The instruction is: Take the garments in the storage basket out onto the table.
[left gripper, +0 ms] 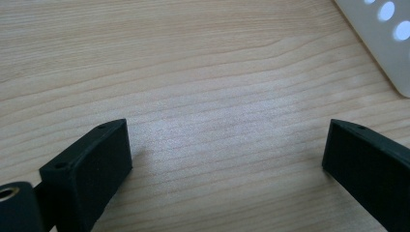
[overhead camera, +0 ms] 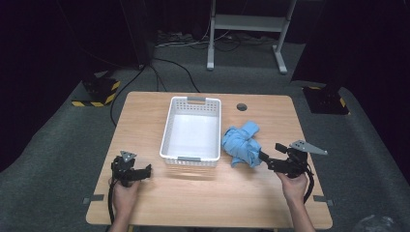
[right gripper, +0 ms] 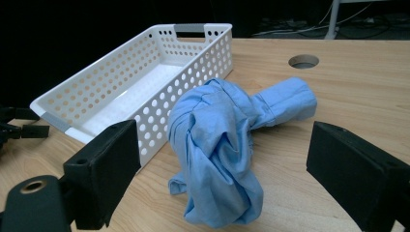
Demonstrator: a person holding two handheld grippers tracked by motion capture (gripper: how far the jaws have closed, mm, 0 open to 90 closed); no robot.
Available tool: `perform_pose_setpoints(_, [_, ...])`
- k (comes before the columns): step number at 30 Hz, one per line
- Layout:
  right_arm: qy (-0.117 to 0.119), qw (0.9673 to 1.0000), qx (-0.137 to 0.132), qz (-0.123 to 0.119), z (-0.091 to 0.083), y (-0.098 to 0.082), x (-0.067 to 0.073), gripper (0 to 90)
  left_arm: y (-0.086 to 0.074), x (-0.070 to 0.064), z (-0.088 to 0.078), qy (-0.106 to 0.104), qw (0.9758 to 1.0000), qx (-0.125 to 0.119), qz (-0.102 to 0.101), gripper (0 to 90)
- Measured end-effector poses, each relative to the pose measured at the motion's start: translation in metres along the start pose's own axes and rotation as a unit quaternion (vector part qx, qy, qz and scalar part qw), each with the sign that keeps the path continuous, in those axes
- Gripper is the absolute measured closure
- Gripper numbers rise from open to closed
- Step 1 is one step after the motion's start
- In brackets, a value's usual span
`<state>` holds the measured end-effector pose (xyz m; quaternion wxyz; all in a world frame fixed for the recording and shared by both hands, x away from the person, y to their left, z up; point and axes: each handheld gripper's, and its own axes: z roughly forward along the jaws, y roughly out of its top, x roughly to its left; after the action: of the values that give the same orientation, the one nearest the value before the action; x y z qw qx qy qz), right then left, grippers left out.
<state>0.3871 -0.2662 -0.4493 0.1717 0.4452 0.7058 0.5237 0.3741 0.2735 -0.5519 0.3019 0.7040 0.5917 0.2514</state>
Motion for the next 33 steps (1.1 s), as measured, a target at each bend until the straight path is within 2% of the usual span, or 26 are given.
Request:
perform_pose_setpoints(17, [-0.011, 0.9998, -0.011, 0.010, -0.017, -0.010, -0.005, 12.1, 0.000, 0.000, 0.000, 0.000, 1.0000, 0.000, 0.000, 3.7])
perform_pose_setpoints(33, [-0.027, 0.9994, -0.003, 0.021, -0.018, -0.025, -0.012, 13.2, 0.000, 0.000, 0.000, 0.000, 1.0000, 0.000, 0.000, 3.7])
